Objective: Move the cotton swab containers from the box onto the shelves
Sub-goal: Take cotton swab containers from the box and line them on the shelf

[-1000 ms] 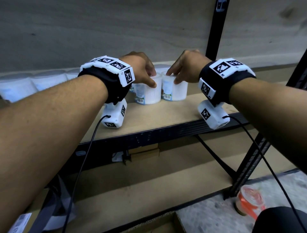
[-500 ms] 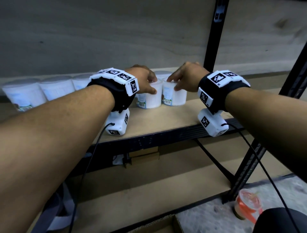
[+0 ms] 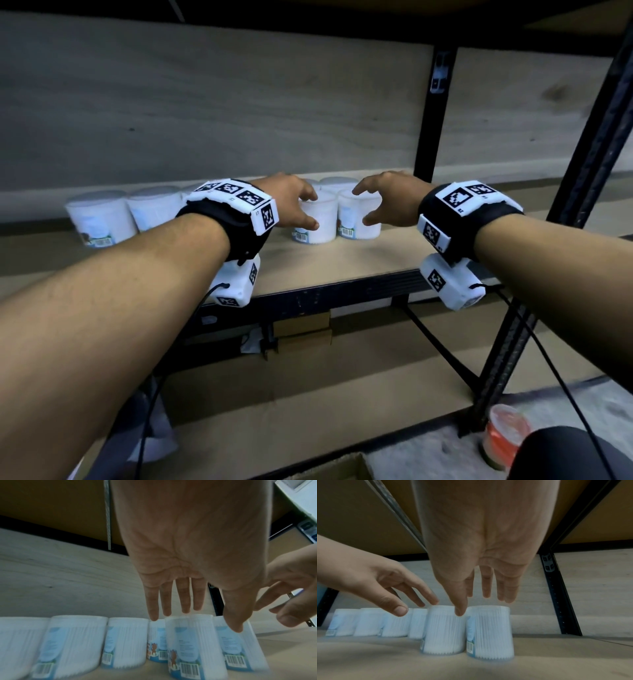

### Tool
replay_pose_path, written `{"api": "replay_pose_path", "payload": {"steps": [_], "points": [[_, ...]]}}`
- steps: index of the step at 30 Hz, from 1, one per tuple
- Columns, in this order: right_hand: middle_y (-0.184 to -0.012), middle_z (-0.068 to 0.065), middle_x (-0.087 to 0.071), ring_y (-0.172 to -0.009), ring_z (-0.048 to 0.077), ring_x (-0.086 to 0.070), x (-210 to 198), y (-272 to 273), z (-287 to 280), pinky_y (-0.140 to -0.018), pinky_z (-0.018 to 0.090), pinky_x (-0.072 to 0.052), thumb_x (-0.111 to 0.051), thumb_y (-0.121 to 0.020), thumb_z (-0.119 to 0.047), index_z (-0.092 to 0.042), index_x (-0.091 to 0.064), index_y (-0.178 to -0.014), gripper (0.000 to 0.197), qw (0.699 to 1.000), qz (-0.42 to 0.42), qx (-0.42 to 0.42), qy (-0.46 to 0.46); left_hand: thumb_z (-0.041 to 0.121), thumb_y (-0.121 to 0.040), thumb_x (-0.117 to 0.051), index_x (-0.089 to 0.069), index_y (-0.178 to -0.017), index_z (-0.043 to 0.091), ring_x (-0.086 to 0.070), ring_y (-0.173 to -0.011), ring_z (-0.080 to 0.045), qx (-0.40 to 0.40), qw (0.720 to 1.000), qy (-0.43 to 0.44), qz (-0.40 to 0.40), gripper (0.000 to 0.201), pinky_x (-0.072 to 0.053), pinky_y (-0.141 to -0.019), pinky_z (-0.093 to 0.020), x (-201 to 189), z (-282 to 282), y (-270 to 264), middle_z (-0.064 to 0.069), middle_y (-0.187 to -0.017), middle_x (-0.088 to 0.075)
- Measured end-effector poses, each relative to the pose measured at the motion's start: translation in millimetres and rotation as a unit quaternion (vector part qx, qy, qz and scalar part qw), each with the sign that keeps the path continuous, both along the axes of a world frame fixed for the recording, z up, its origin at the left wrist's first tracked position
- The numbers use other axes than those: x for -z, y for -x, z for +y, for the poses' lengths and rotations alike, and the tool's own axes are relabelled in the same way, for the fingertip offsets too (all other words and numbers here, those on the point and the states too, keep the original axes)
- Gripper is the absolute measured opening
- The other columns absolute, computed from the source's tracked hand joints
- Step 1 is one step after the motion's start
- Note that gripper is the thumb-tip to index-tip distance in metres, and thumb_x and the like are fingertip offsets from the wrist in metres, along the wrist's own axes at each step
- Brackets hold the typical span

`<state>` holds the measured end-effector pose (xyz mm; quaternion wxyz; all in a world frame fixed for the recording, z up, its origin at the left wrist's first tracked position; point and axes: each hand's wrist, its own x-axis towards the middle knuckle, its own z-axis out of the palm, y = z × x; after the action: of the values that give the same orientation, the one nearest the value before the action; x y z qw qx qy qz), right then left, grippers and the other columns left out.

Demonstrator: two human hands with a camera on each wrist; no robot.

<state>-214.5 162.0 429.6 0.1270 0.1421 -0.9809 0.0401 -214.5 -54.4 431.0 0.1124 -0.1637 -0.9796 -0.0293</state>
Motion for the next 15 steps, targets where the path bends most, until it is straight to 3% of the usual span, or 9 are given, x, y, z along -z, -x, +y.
{"api": "replay_pose_path", "payload": {"steps": [5,10,15], "points": [[-0.136,-0.002,-0.057,-0.118,0.019,-0.055,-2.7,-17.6,-3.5,-0.096,0.030,-0.043,-0.074,-0.083,-0.036,-0.028,-0.051,-0.139,0.061,1.000,-0.012,-0.011,0.006,0.047,-0.083,-0.070,-0.054,-0.139,0.025,-0.057,-0.120,-0.016,0.011,1.000,-0.005,0.002,0.063,-0.040,-0.096,-0.025,-3.3,-2.3,-19.6,0.006,-0.134,-0.059],[-0.122,-0.007,-0.063,-0.094,0.013,-0.055,0.5,-36.8,-12.6,-0.091,0.031,-0.048,-0.075,-0.081,-0.037,-0.031,-0.058,-0.127,0.050,0.999,-0.023,-0.030,0.030,0.053,-0.079,-0.068,-0.059,-0.129,0.031,-0.058,-0.103,-0.010,0.042,0.999,-0.006,0.015,0.055,-0.048,-0.095,-0.032,-0.5,-4.9,-39.3,0.011,-0.129,-0.060],[-0.100,-0.009,-0.068,-0.084,0.009,-0.055,18.4,-67.0,-18.4,-0.064,0.015,-0.036,-0.073,-0.082,-0.031,-0.026,-0.064,-0.110,0.030,0.995,-0.033,-0.074,0.064,0.051,-0.081,-0.069,-0.065,-0.112,0.031,-0.054,-0.082,0.000,0.089,0.994,-0.067,-0.006,0.037,-0.046,-0.084,-0.024,23.8,-15.1,-72.2,0.011,-0.112,-0.059]]}}
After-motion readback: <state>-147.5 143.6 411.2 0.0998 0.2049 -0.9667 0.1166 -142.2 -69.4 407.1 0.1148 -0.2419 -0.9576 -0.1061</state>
